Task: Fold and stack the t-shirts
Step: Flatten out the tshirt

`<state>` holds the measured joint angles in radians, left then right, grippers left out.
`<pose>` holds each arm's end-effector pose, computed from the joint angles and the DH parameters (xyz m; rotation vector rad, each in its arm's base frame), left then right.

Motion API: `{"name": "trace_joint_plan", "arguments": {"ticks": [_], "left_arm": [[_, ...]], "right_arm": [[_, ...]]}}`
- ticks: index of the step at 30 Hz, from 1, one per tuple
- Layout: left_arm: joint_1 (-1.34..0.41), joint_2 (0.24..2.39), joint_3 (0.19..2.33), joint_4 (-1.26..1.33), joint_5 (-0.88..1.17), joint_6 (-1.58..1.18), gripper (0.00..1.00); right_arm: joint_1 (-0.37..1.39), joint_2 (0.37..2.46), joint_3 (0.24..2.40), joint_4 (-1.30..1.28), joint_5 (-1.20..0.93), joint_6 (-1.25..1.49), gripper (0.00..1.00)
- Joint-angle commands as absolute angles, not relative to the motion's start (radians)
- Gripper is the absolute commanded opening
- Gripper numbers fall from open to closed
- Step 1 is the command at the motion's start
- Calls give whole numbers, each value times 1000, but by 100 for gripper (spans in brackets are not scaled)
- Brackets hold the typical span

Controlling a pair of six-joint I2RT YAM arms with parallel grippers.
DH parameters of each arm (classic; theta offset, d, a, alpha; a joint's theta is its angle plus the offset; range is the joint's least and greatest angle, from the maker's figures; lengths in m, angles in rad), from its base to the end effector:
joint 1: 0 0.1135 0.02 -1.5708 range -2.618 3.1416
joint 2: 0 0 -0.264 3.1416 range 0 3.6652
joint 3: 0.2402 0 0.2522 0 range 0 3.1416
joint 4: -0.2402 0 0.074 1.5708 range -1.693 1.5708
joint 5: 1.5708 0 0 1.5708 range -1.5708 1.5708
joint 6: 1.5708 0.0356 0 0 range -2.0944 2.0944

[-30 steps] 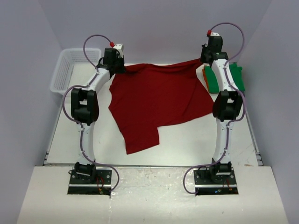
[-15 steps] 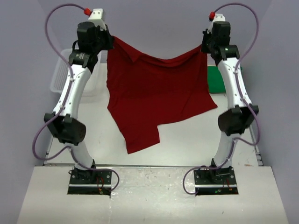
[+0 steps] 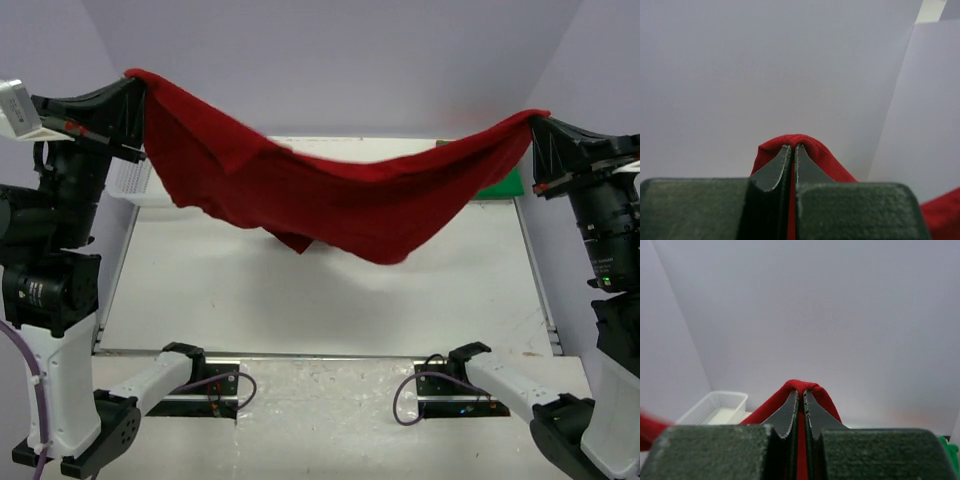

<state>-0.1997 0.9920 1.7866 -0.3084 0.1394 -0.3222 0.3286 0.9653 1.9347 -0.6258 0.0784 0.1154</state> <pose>0.0980 -0.0249 0.6024 0.0598 1.1035 -0.5441 0.0595 0.0174 0.6034 -0.0629 1.2336 0.3384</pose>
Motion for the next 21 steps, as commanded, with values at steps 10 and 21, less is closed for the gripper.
{"name": "trace_joint_plan", "arguments": {"ticks": [10, 21], "left_arm": [[-178, 1871, 2540, -436, 28, -167, 0], [-86, 1987, 2408, 161, -18, -66, 0]], "right_arm": [[293, 1694, 2463, -597, 104, 15, 0], [155, 2017, 2595, -280, -35, 32, 0]]}}
